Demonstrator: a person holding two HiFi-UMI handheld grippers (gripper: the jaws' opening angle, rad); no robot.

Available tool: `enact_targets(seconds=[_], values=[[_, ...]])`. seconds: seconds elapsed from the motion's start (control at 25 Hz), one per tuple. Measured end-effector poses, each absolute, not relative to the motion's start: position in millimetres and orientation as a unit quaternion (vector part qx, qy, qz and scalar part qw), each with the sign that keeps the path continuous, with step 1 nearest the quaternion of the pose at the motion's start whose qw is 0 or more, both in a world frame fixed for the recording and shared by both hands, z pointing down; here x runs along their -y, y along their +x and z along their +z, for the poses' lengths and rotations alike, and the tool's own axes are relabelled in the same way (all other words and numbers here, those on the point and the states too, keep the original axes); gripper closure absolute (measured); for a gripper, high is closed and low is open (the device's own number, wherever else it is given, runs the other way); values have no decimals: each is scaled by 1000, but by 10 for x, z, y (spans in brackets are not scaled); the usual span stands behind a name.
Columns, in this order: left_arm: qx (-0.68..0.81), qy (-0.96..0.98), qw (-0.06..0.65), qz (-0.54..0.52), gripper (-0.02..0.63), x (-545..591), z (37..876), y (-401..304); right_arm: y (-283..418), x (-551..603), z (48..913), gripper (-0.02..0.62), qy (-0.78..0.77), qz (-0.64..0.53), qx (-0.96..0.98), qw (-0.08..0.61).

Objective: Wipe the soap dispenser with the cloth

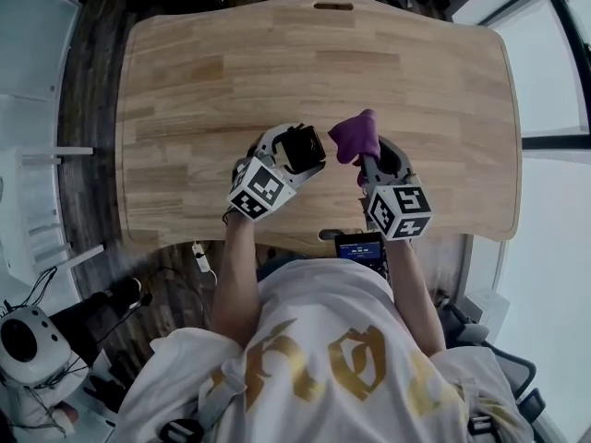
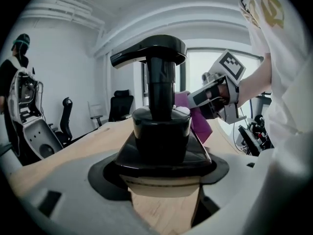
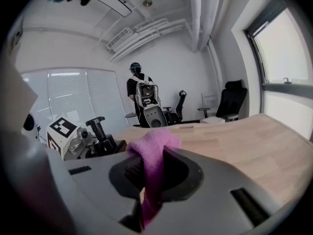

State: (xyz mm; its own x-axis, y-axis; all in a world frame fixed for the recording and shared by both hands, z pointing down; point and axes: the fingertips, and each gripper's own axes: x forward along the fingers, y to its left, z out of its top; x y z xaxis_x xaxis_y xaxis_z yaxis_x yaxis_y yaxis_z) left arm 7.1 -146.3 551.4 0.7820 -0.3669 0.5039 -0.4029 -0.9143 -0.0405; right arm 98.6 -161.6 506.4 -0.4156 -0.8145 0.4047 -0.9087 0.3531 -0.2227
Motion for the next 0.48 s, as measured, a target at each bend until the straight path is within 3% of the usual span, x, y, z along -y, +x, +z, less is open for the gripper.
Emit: enact_targets(seconds=[0.24, 0.48], values=[[190, 937, 23, 294, 244, 1389, 5456, 198, 646, 1472, 4644, 561, 469, 121, 870, 94], [177, 937, 17, 300, 244, 1274, 5363, 295, 338, 1273, 4536, 561, 426, 113, 894, 82]])
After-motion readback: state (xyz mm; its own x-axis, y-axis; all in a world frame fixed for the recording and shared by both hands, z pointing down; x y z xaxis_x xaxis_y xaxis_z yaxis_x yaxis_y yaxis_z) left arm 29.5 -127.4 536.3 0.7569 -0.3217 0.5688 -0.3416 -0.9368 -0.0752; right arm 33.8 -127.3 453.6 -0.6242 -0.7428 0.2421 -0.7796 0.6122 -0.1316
